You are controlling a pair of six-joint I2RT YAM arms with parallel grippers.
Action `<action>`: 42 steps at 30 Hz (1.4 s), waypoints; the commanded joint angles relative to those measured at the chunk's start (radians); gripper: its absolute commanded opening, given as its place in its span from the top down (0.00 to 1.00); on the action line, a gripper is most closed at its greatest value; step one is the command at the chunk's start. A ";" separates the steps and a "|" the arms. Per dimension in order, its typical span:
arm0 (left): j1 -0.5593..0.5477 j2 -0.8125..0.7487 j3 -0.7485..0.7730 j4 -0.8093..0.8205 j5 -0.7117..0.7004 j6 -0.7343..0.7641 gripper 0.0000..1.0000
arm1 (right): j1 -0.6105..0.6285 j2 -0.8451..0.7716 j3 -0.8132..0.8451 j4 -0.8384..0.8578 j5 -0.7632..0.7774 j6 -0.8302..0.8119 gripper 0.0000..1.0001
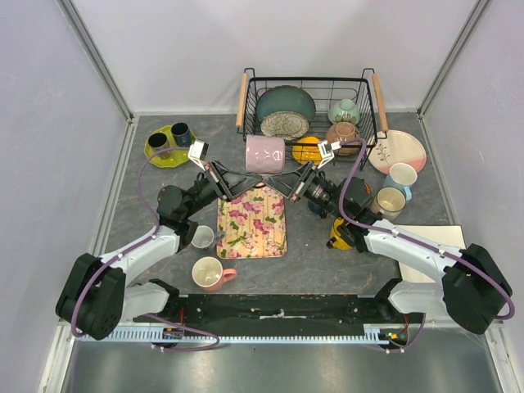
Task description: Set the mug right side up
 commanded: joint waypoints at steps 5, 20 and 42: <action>-0.051 -0.055 0.012 -0.161 0.212 0.101 0.60 | -0.024 -0.058 0.099 -0.100 0.039 -0.201 1.00; -0.020 -0.277 0.123 -0.855 -0.030 0.506 0.45 | -0.024 -0.155 0.258 -0.606 0.111 -0.530 1.00; -0.019 -0.527 0.198 -1.485 -0.739 0.873 0.45 | 0.056 0.212 0.542 -1.076 0.361 -1.116 1.00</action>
